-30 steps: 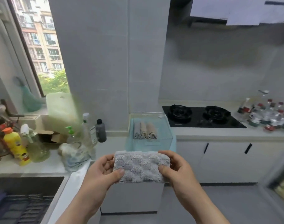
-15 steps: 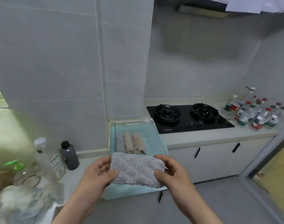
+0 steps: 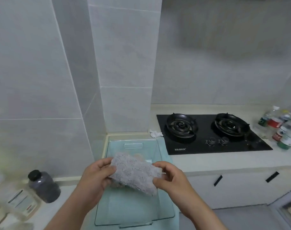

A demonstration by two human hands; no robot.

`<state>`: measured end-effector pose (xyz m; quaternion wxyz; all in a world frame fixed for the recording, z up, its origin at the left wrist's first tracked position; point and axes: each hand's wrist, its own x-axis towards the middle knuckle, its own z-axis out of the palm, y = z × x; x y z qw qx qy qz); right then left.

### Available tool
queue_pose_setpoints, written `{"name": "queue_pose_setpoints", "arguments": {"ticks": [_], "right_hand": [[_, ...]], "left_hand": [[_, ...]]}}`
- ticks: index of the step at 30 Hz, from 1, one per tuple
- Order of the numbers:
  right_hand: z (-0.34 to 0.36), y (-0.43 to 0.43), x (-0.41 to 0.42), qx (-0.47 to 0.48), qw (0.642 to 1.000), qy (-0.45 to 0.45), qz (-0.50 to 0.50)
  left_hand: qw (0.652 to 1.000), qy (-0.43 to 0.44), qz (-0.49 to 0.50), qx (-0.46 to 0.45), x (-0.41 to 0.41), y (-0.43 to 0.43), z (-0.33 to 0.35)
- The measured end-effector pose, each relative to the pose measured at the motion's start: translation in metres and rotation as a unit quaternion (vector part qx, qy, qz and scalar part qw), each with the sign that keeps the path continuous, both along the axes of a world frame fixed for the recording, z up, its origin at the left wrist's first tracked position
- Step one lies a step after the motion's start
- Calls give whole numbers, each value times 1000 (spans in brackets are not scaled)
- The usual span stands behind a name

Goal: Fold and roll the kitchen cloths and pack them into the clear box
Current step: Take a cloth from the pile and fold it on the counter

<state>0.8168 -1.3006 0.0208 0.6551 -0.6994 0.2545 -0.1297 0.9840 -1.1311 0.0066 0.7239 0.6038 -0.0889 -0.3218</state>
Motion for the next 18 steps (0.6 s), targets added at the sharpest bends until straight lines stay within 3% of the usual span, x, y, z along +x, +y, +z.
{"name": "queue_pose_setpoints", "arguments": {"ticks": [5,11,14,18], "right_hand": [[-2,-45,30,24,994,18,105],[-6,-61,60,20,962,101,251],[-13,-62,70,5,960,140,241],[-24,-62,78,-19,976,169,133]], "left_hand": [[999,11,-46,0,21,-40,1],[996,31,-66,44,41,-74,-16],[995,48,-62,67,48,-87,-26],[988,19,-84,127,63,-94,-53]]}}
